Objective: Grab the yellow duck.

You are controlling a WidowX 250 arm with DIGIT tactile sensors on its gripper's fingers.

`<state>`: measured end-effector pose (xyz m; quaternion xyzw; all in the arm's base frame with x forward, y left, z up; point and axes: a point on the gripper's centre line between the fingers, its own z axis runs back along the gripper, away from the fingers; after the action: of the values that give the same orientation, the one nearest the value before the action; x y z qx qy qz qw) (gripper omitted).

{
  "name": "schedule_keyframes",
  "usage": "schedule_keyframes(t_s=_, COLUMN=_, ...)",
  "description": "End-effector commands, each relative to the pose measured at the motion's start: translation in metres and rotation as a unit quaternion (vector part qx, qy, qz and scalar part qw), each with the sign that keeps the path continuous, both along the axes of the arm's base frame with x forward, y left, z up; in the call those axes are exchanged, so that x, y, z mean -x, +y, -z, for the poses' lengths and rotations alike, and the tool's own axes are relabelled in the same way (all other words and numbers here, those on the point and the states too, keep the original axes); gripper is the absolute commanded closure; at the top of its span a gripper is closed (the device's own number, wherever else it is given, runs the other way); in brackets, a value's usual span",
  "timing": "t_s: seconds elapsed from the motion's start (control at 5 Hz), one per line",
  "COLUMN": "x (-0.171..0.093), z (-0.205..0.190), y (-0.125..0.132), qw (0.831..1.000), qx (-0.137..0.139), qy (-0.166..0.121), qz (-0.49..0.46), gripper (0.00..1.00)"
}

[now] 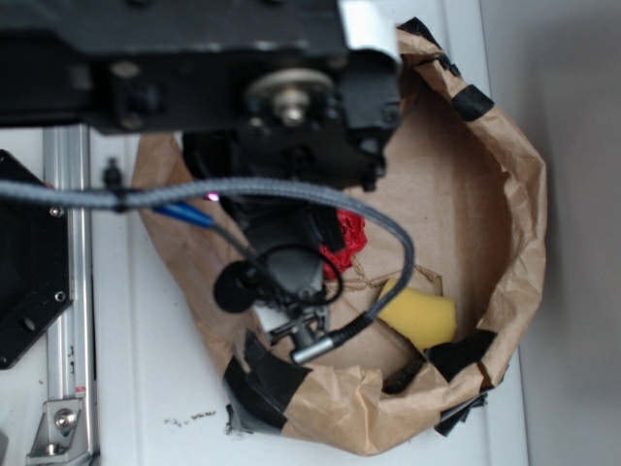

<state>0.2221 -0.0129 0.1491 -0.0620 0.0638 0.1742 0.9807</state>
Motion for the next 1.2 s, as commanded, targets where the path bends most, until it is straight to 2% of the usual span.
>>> schedule_keyframes(t_s=0.0, x=0.010, z=0.046, y=0.010, qw=0.996, qx=-0.056, qy=0.061, qz=0.025, gripper=0.00)
schedule_keyframes(t_s=0.2, x=0.011, z=0.053, y=0.010, qw=0.996, qx=-0.073, qy=0.059, qz=0.006, gripper=0.00)
schedule_keyframes(t_s=0.8, x=0.011, z=0.053, y=0.010, qw=0.996, qx=-0.073, qy=0.059, qz=0.006, gripper=0.00)
schedule_keyframes(t_s=1.0, x=0.000, z=0.072, y=0.009, qw=0.991, qx=-0.082, qy=0.104, qz=-0.033, gripper=0.00)
